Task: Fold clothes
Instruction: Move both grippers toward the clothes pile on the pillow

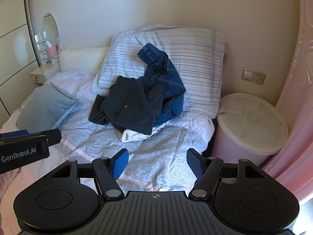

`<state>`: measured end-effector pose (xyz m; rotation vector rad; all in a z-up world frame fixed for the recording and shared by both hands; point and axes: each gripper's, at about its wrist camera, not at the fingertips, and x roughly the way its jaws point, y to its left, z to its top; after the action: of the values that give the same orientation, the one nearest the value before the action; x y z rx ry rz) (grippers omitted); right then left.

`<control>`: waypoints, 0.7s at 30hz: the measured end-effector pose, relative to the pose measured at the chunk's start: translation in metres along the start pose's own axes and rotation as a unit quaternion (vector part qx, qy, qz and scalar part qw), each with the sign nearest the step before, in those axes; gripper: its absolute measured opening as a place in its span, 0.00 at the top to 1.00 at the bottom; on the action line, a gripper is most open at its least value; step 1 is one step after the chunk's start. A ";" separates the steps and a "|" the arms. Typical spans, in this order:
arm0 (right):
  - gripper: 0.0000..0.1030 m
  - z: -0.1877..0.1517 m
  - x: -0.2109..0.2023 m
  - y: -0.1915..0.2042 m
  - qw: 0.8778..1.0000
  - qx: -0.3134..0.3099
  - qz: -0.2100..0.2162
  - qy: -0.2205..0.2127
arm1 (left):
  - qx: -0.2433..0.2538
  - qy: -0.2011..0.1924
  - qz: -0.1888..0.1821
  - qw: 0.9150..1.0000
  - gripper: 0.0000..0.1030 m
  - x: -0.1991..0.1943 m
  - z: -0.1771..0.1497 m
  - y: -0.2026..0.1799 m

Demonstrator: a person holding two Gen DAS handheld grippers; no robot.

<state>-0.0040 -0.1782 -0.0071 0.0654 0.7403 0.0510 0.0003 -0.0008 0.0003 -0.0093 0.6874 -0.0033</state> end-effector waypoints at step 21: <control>0.33 0.014 0.011 0.003 1.000 0.000 0.010 0.003 | -0.004 0.016 0.013 1.000 0.37 0.010 0.000 0.011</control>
<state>0.0136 -0.1747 -0.0034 0.0716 0.7461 0.0704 0.0081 0.0102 -0.0062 -0.0092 0.7186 0.0237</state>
